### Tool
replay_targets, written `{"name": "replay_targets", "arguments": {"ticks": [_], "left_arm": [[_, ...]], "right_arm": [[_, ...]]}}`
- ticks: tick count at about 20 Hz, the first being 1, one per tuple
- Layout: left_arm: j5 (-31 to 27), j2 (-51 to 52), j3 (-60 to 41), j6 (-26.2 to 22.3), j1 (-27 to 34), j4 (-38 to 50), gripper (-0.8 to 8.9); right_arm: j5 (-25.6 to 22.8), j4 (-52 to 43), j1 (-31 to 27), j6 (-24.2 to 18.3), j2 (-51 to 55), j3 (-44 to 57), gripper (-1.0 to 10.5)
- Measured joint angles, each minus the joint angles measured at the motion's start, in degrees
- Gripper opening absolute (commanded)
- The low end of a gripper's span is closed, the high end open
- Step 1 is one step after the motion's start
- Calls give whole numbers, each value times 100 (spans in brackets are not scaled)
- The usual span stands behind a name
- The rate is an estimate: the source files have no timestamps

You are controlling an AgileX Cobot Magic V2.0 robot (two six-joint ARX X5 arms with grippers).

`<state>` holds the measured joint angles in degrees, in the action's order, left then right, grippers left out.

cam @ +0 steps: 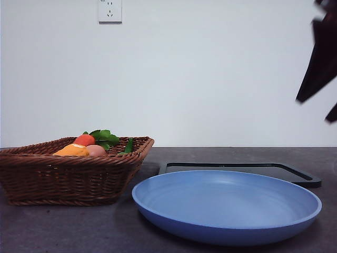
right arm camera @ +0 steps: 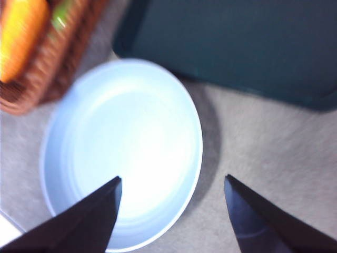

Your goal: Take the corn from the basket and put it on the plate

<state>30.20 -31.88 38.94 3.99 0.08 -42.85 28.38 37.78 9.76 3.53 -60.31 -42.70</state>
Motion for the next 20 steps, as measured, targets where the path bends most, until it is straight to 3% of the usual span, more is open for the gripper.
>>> {"name": "replay_targets", "arguments": {"ticks": [12,20], "left_arm": [[0,0,0,2,0,2,404],[0,0,0,2,0,2,404]], "right_arm": [[-2,-743,446,37,-2090,-2,260],[-2,-796,542,37,-2509,-2,93]]}}
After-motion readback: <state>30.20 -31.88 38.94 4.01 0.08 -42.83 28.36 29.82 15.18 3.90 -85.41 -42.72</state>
